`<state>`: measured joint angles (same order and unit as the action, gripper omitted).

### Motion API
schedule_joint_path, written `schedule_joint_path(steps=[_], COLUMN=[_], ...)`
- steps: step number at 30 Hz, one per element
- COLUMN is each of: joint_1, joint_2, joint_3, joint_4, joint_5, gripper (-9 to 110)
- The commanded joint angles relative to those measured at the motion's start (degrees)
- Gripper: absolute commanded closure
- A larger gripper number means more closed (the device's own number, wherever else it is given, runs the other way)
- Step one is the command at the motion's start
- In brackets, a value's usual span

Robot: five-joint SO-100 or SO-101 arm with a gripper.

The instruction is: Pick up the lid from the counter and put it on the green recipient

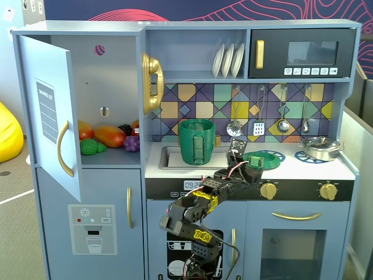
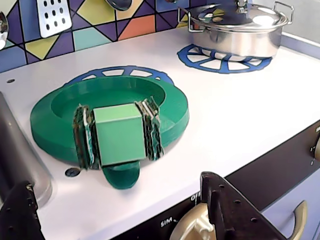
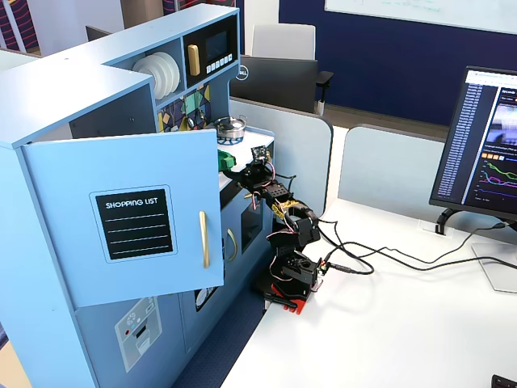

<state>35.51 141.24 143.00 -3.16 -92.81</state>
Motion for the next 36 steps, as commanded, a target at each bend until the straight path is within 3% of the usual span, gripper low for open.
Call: schedule_joint_path(steps=[1, 15, 28, 32, 34, 36], joint_1=[0.1, -0.7, -2.5, -3.1, -3.6, -3.6], joint_2=[-4.0, -19.9, -25.4, -26.0, -26.2, -26.2], joint_3=[-7.2, -22.1, -24.4, -24.6, -24.4, -24.3], joint_4=[-2.9, -3.9, -3.9, -4.0, -3.9, -4.0], joint_5=[0.3, 0.4, 0.0, -1.2, -2.4, -2.2], gripper=[65, 68, 71, 82, 100, 102])
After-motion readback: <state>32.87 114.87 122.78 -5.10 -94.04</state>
